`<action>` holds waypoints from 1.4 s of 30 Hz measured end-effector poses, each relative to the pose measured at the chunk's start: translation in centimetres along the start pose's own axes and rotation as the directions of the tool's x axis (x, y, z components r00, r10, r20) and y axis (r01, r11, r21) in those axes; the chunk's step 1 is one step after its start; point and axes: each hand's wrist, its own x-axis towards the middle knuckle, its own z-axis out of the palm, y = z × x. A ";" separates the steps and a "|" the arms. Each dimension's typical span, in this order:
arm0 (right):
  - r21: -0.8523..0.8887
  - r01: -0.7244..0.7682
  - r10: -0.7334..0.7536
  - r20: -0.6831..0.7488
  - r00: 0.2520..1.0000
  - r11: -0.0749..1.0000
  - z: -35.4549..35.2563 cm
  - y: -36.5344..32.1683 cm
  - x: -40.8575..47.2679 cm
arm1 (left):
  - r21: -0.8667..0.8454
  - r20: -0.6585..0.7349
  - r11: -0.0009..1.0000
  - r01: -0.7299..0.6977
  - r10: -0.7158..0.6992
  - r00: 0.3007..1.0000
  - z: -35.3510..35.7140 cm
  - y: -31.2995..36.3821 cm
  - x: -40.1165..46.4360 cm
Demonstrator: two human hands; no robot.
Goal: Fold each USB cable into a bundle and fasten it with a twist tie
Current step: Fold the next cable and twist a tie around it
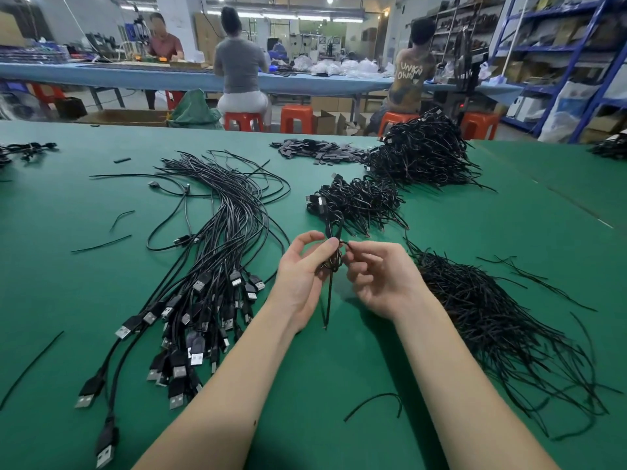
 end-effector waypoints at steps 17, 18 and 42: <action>-0.786 0.612 -0.652 0.419 0.632 0.088 -1.9 -0.8 0.1 | -0.004 0.012 0.972 0.236 -0.236 0.972 -0.7 1.2 0.2; -0.790 0.609 -0.651 0.427 0.627 0.069 -1.9 -0.9 0.1 | -0.005 0.016 0.971 0.240 -0.240 0.971 -0.8 1.2 0.2; -0.671 0.476 -0.711 -0.109 0.695 0.569 -0.2 3.3 2.9 | 0.512 -0.400 0.855 0.075 0.161 0.902 0.2 1.1 10.2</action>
